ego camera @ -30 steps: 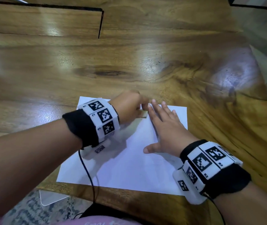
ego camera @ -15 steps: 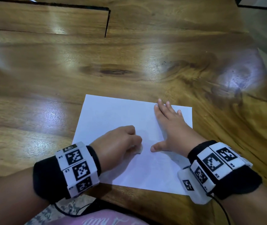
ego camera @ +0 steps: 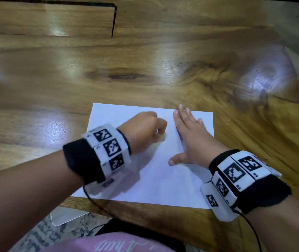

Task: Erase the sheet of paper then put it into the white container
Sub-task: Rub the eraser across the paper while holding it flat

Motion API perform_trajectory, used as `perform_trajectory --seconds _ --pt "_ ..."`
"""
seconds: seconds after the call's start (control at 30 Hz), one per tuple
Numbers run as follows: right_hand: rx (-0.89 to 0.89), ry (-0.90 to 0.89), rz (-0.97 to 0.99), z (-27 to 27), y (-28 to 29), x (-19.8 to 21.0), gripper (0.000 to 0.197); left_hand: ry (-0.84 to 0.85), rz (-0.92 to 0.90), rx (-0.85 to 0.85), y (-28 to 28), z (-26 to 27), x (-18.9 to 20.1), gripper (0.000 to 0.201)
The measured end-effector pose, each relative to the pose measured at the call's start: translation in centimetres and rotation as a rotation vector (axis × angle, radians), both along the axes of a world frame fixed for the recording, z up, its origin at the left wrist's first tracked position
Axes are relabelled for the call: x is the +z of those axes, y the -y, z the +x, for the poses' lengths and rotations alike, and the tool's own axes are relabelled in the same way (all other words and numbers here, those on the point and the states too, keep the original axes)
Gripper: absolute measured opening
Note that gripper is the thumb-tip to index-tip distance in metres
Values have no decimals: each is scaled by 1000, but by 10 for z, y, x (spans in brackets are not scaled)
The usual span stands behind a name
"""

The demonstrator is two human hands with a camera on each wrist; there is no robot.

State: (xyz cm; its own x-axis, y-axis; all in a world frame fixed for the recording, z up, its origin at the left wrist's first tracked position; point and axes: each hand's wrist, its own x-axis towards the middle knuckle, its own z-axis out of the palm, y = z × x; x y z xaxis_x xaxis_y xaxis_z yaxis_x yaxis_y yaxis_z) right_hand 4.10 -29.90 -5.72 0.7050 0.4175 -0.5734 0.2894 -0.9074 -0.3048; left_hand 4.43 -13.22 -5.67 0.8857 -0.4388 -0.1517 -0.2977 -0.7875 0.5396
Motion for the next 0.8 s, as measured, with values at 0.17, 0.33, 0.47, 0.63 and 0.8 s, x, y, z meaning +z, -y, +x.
perform_trajectory --seconds 0.17,0.33,0.47,0.63,0.8 --pt "7 13 -6 -1 1 0 131 -83 -11 -179 -15 -37 0 15" --pt "34 20 -25 -2 1 0 137 -3 33 59 12 21 4 16" --pt "38 18 -33 -2 1 -1 140 -31 38 42 13 6 0 10" --pt "32 20 -36 -3 1 1 139 -140 -11 -170 -10 -59 -2 12" --pt "37 24 -32 -3 1 1 139 -36 41 -27 6 -9 1 12"
